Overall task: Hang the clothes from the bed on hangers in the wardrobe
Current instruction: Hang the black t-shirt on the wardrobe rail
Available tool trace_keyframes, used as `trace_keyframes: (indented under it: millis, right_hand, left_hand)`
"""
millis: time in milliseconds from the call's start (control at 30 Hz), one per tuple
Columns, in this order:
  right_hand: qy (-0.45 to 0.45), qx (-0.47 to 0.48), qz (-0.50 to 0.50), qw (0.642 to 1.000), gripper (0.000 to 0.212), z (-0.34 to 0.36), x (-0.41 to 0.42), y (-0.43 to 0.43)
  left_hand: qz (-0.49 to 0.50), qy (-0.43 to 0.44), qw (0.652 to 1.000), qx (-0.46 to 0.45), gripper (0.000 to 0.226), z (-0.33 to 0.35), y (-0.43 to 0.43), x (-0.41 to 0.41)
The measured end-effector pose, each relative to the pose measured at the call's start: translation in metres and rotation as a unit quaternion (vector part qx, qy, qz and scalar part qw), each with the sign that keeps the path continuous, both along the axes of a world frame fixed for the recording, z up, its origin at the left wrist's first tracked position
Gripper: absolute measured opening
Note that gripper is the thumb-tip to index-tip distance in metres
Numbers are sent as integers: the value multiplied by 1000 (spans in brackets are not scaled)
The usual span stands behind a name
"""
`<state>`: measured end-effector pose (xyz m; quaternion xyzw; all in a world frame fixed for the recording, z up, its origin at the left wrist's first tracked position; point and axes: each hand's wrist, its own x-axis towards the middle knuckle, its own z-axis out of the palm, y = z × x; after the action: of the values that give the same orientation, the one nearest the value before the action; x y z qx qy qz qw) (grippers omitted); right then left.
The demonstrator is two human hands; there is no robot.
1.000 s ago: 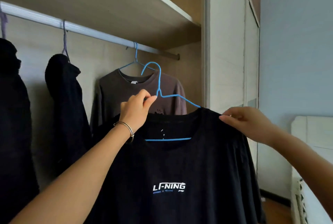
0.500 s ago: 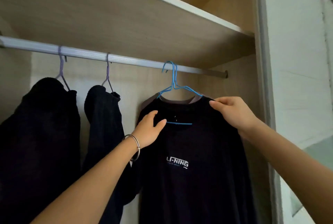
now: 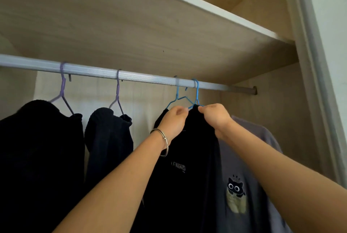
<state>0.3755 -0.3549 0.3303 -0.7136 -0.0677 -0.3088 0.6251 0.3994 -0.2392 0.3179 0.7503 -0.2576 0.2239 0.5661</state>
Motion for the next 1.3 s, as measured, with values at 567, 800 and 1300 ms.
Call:
trace_keyframes:
  millis: [567, 800, 1300]
  right_hand:
    - [84, -505, -145, 847, 41, 1, 35, -134]
    - [9, -285, -21, 958, 22, 3, 59, -129]
    - [-8, -394, -73, 916, 33, -7, 48, -117]
  left_hand:
    - [163, 37, 986, 30, 9, 25, -52, 15]
    - [237, 19, 971, 15, 15, 31, -53, 17]
    - [248, 52, 961, 112, 18, 17, -49, -9]
